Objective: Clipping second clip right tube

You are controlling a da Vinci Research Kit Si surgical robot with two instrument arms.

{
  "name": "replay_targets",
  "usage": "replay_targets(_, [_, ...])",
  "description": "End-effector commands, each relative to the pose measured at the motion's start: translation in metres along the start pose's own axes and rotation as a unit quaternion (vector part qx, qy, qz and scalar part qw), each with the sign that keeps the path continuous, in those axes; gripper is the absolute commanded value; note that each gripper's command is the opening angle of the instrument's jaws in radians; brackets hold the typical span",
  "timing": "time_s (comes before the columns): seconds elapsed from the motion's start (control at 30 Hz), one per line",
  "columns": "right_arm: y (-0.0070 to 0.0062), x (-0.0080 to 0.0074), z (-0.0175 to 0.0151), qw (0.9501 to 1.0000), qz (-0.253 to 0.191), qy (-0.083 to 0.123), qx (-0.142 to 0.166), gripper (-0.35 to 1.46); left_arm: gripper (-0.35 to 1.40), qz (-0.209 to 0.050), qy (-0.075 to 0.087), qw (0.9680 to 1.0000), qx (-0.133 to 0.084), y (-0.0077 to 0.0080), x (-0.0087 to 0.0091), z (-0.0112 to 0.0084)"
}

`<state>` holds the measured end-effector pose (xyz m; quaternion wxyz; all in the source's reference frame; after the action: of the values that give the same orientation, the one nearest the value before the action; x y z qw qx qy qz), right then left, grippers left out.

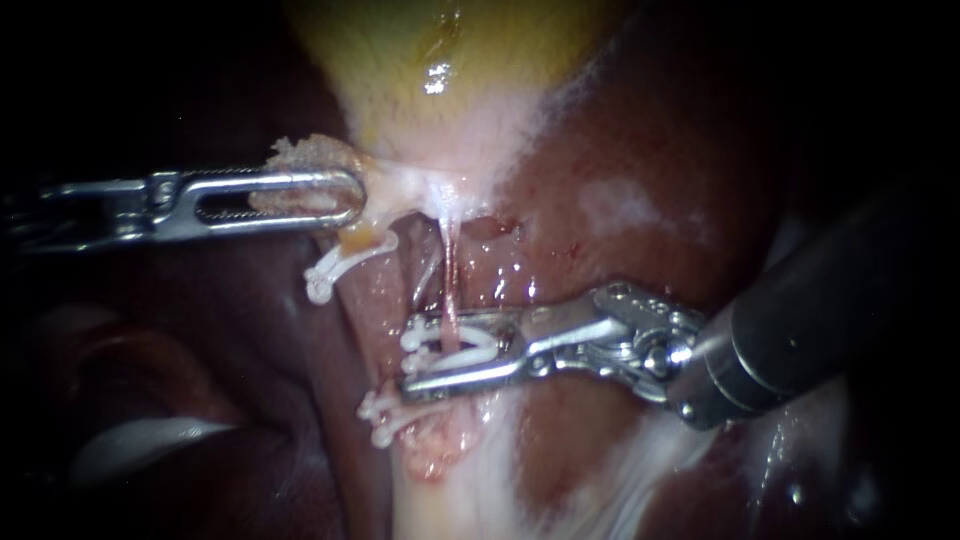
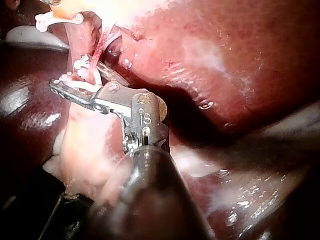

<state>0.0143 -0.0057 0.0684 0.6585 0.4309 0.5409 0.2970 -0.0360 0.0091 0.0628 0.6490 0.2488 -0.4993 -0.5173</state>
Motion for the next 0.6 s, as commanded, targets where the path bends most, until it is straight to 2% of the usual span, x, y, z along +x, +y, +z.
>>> replay_targets(0.03, [-0.0001, 0.0001, 0.0001, 1.0000, 0.004, 0.003, 0.005, 0.50, -0.35, 0.000, 0.000, 1.0000, 0.000, 0.0001, 0.0000, 0.0000])
replay_targets(0.3, [-0.0013, 0.0004, 0.0004, 0.9994, 0.012, 0.014, 0.028, 0.50, -0.35, 0.000, 0.000, 1.0000, 0.000, 0.0002, 0.0000, 0.0000])
replay_targets(0.6, [-0.0018, 0.0007, 0.0005, 0.9993, 0.012, 0.017, 0.032, 0.50, -0.35, 0.000, 0.000, 1.0000, 0.001, 0.0002, 0.0000, 0.0000])
